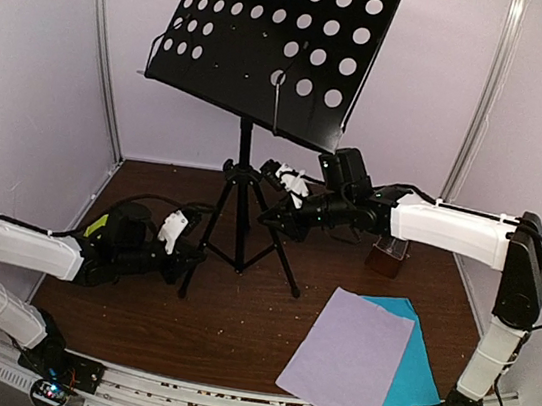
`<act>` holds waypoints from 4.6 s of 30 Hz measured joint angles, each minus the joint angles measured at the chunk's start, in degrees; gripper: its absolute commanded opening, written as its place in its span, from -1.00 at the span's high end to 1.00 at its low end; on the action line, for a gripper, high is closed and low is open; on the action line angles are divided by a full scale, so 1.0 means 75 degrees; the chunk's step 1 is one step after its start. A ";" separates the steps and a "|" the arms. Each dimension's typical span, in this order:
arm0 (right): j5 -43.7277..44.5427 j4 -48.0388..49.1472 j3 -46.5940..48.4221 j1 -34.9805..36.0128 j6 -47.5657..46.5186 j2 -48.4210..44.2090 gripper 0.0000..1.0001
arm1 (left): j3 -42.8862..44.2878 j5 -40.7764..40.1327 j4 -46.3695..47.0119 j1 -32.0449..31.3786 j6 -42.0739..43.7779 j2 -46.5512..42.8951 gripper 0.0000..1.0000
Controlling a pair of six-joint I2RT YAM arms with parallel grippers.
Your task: Set up the instrument practice props
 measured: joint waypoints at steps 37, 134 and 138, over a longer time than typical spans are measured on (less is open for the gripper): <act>-0.0038 -0.0195 0.0055 -0.0373 -0.0880 0.0085 1.00 | -0.0673 -0.1792 0.1262 -0.1565 -0.1888 0.0152 1.00; 0.0300 -0.0574 -0.0268 -0.1416 -0.1058 -0.0070 0.01 | 0.0764 -0.5036 0.0866 -0.4511 -0.4870 0.2011 1.00; 0.0530 -0.0265 -0.0621 -0.1434 -0.0836 -0.0731 -0.05 | 0.0577 -0.4829 0.1029 -0.4479 -0.4881 0.1888 1.00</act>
